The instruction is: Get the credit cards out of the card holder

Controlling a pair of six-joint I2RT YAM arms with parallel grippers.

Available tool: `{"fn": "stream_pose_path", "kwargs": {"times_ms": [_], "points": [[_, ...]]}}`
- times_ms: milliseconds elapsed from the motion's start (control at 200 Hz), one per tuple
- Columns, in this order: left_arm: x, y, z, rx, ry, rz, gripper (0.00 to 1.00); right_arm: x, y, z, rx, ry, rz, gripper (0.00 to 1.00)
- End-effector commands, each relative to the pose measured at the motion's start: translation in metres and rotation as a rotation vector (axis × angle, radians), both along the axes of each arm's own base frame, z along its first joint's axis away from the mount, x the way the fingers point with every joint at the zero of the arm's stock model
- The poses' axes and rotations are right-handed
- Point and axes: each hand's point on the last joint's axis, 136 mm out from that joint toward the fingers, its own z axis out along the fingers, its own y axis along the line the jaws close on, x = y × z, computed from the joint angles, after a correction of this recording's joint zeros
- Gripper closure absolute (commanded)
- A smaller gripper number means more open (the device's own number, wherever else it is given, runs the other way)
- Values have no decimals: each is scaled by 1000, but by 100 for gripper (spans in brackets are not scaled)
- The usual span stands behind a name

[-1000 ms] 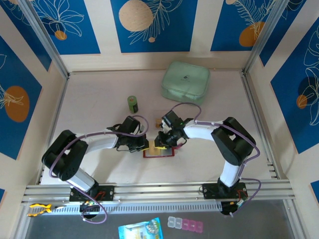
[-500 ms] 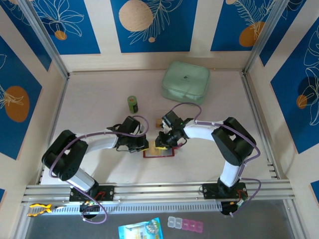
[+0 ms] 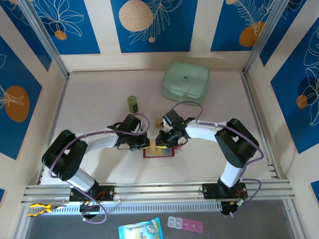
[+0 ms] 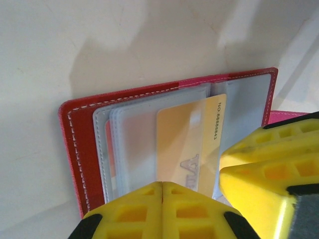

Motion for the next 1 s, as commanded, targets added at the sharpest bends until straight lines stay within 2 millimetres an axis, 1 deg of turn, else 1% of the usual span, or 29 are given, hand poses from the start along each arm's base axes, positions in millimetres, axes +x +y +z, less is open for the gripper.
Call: {"fn": "stream_pose_path", "kwargs": {"times_ms": [0, 165, 440, 560, 685, 995], "points": [[-2, -8, 6, -12, 5, -20, 97, 1, -6, 10, 6, -13, -6, 78], [-3, -7, 0, 1, 14, -21, 98, 2, -11, 8, 5, -1, -20, 78], [-6, -3, -11, 24, 35, -19, 98, -1, -14, -5, -15, 39, -15, 77], [-8, -2, -13, 31, 42, -18, 98, -3, -16, -9, -27, 51, -16, 75], [-9, 0, -14, 37, 49, -22, 98, -5, -17, -13, -34, 60, -17, 75], [-10, 1, -16, 50, 55, -23, 99, -9, -13, -21, -8, 98, -12, 75]]}}
